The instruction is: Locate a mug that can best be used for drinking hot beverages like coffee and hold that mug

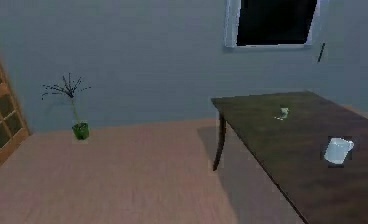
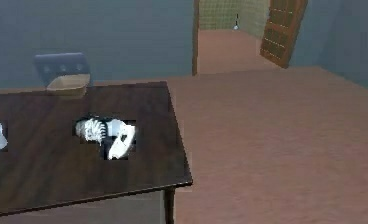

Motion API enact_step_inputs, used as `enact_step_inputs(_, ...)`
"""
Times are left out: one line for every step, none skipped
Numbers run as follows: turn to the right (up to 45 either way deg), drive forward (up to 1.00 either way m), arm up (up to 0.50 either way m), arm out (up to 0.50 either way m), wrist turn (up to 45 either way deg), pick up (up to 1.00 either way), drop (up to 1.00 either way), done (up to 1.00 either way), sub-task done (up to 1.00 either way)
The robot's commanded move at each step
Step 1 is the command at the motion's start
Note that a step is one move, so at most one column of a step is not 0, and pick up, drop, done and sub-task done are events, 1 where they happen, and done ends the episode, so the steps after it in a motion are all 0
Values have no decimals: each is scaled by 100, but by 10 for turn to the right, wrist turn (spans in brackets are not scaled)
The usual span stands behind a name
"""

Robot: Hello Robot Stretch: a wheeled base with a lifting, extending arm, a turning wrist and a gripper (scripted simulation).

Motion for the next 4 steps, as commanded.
enact_step_inputs(180, 0, 0, 0, 0, 0, 0, 0, 0)
enact_step_inputs(0, 50, 0, 0, 0, 0, 0, 0, 0)
enact_step_inputs(-420, 0, 0, 0, 0, 0, 0, 0, 0)
enact_step_inputs(0, 0, 50, 0, 0, 0, 0, 0, 0)
